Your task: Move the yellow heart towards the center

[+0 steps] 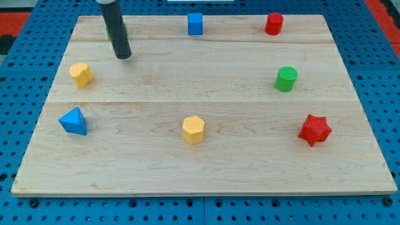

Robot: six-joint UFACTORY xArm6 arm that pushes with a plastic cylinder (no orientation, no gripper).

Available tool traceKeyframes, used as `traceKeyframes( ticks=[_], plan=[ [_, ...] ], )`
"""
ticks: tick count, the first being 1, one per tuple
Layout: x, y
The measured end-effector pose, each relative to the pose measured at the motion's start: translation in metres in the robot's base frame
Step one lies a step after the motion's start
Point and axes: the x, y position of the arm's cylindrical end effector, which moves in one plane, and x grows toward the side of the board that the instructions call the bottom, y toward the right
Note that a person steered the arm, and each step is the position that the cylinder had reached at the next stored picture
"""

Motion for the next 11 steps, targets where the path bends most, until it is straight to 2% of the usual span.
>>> traceKeyframes(
  ticks=[2, 3, 4, 5, 6, 7, 8, 9, 11],
  plan=[
    [0.002, 0.025],
    [-0.016, 0.077],
    [-0.049, 0.043],
    [-0.046, -0.045],
    [-0.013, -0.108],
    [0.021, -0.144],
    [0.043, -0.134],
    [0.054, -0.072],
    [0.095, -0.062]
  ],
)
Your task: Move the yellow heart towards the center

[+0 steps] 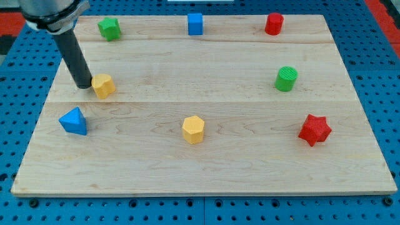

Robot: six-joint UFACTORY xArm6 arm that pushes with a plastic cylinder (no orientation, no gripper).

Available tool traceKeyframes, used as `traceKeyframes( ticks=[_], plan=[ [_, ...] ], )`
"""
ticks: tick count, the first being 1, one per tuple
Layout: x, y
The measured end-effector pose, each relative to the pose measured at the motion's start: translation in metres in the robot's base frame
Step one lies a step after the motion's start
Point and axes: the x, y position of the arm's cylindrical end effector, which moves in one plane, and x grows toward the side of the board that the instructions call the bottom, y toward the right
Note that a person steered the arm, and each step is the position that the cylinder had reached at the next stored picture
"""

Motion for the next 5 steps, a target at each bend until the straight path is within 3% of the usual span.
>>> traceKeyframes(
  ticks=[2, 3, 4, 5],
  plan=[
    [-0.017, 0.117],
    [0.002, 0.159],
    [0.03, 0.231],
    [0.009, 0.345]
  ],
)
